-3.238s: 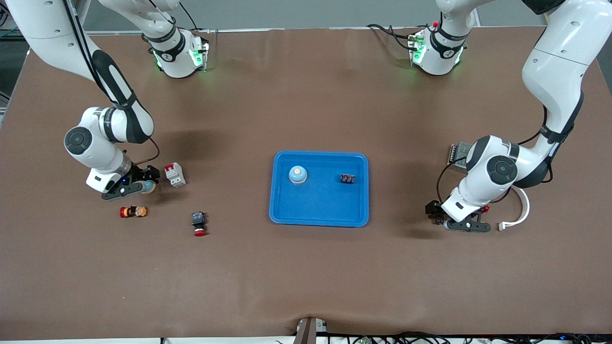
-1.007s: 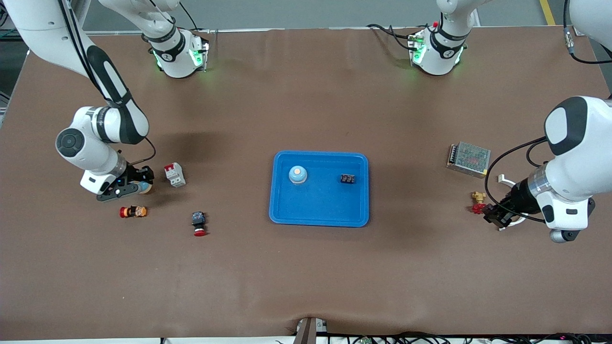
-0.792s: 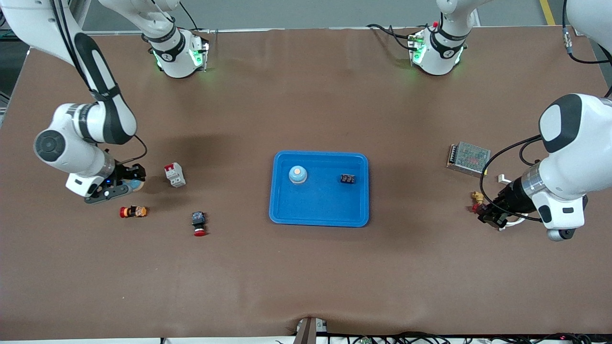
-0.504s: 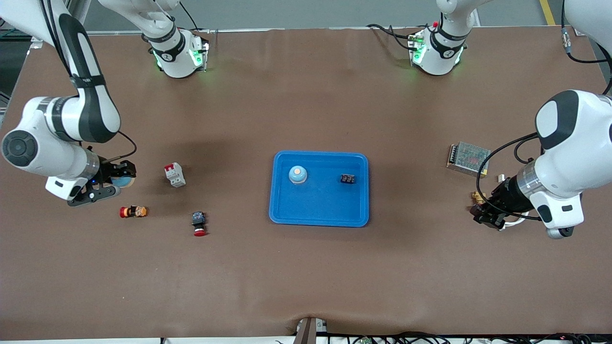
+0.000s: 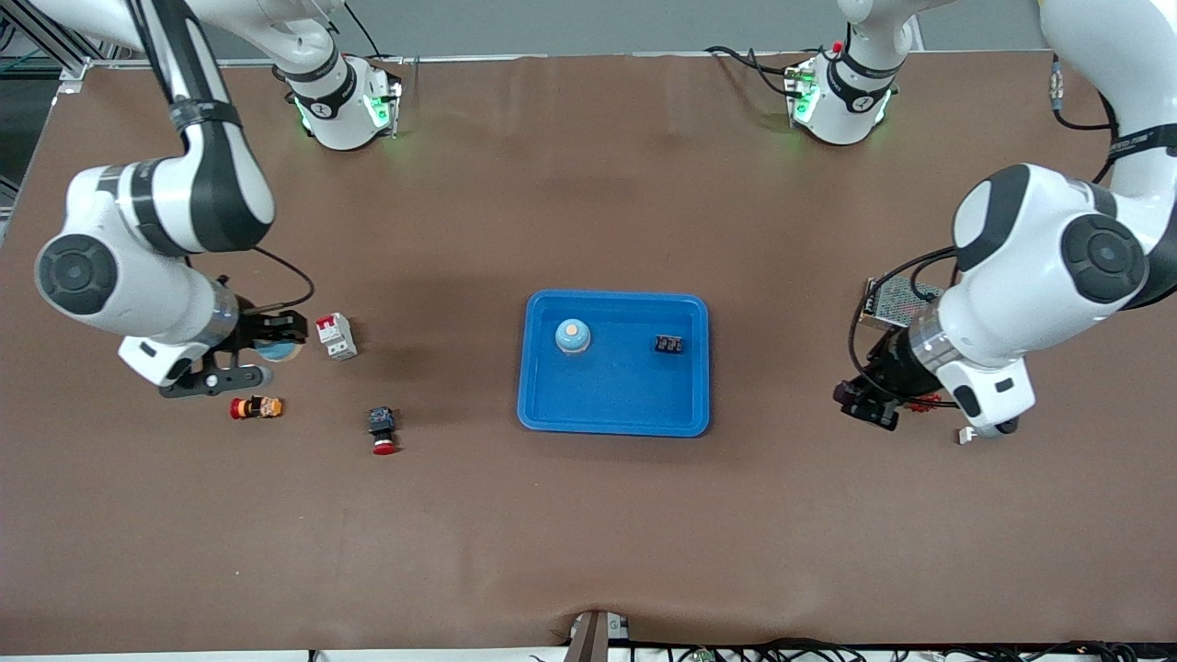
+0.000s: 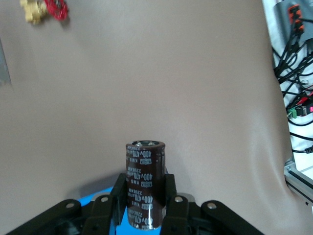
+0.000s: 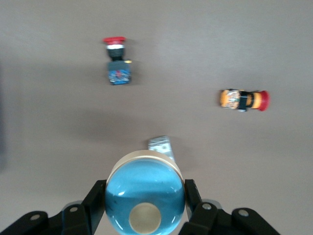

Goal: Place electrolytic capacitor and blue bell in tray
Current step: 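Lift the bell and capacitor and carry both toward the blue tray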

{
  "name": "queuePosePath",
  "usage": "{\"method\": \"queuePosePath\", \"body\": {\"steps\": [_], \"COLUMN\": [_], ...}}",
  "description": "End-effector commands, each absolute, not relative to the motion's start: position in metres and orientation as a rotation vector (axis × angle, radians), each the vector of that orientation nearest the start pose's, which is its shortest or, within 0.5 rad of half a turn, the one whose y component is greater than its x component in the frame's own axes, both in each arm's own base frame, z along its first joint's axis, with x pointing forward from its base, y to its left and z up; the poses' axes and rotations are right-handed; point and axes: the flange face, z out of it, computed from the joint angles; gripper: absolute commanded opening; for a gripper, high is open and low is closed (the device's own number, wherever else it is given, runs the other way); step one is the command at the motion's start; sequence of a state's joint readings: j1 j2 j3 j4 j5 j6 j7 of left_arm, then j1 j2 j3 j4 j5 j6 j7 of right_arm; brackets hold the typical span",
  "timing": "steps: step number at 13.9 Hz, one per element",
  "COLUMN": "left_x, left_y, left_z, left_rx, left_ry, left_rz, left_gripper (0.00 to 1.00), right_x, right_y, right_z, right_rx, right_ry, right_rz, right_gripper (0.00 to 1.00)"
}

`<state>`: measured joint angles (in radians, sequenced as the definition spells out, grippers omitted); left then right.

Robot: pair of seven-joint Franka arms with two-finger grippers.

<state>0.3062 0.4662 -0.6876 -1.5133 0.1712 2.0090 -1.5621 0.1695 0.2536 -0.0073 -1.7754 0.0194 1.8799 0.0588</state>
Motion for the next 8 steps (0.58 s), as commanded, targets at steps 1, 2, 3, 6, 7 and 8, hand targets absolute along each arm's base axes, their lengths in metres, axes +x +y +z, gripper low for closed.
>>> {"method": "queuePosePath", "body": {"steps": [1, 2, 3, 6, 7, 8], "left_x": [0.658, 0.656, 0.652, 0.640, 0.637, 0.635], "left_y": [-0.206, -0.216, -0.230, -0.270, -0.280, -0.289], "left_z": [0.456, 0.450, 0.447, 0.431, 0.426, 0.419], "left_rx": [-2.683, -2.639, -2.598, -2.522, -2.497, -2.472], "left_ry": [-1.956, -1.991, -2.029, -2.079, -2.098, -2.119], "left_rz": [0.060, 0.051, 0.047, 0.045, 0.042, 0.053], "left_gripper": [0.00, 0.00, 0.00, 0.00, 0.00, 0.00], "right_x": [0.607, 0.605, 0.603, 0.596, 0.596, 0.595], "right_y": [0.141, 0.163, 0.186, 0.261, 0.278, 0.294], "right_z": [0.416, 0.418, 0.419, 0.416, 0.410, 0.402], "right_rx": [-3.094, -3.092, -3.092, -3.083, -3.073, -3.063], "right_ry": [-0.002, 0.040, 0.082, 0.259, 0.313, 0.348], "right_rz": [0.207, 0.191, 0.177, 0.115, 0.088, 0.066], "right_gripper": [0.57, 0.57, 0.57, 0.57, 0.57, 0.56]}}
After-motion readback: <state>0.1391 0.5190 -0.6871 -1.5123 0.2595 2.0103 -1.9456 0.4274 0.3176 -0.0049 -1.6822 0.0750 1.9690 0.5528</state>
